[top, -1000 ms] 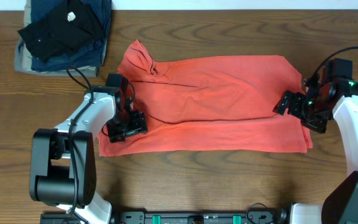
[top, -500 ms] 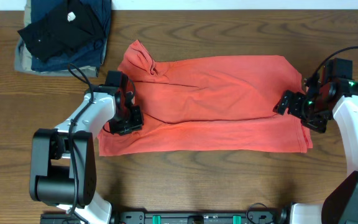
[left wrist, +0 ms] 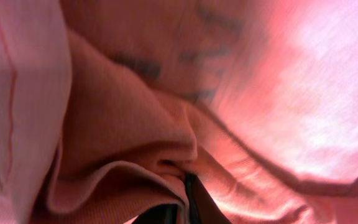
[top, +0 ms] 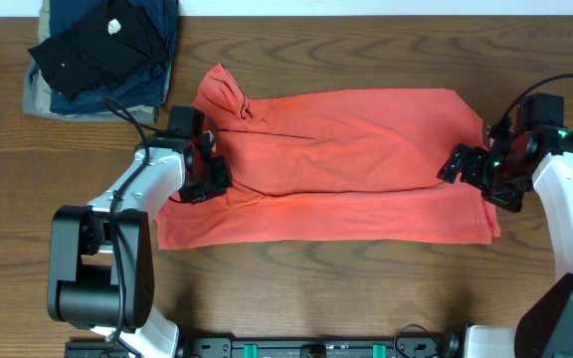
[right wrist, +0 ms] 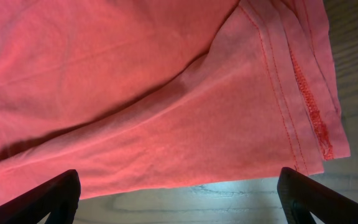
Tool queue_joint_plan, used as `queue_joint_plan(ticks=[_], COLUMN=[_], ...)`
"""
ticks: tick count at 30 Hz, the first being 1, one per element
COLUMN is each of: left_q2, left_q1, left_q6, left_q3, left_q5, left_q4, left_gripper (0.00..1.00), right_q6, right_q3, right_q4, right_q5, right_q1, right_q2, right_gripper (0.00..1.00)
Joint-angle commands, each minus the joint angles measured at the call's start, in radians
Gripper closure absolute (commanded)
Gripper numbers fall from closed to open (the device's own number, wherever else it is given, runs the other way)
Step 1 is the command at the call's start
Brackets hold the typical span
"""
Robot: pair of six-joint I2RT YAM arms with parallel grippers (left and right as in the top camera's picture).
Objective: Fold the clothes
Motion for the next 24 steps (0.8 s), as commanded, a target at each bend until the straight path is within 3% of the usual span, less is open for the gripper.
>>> queue_joint_plan(ticks=[1, 12, 24], left_q2=[0.007, 0.007, 0.007], left_q1=[0.003, 0.003, 0.003], left_q6=[-0.053, -0.072, -0.192], left_q3=[0.0, 0.0, 0.0], left_q5=[0.006, 0.005, 0.005], left_q4=[0.041, 0.158, 0.33], left_gripper=[0.92, 0.88, 0.88], right_q6=[-0.014, -0.014, -0.014], right_q3=[0.014, 0.014, 0.014], right_q4=[0.003, 0.003, -0.001], right_q5=[-0.007, -0.007, -0.007], right_q1=[0.008, 0.008, 0.008], right_q2=[0.007, 0.007, 0.007], right_gripper=[0.01, 0.01, 0.01])
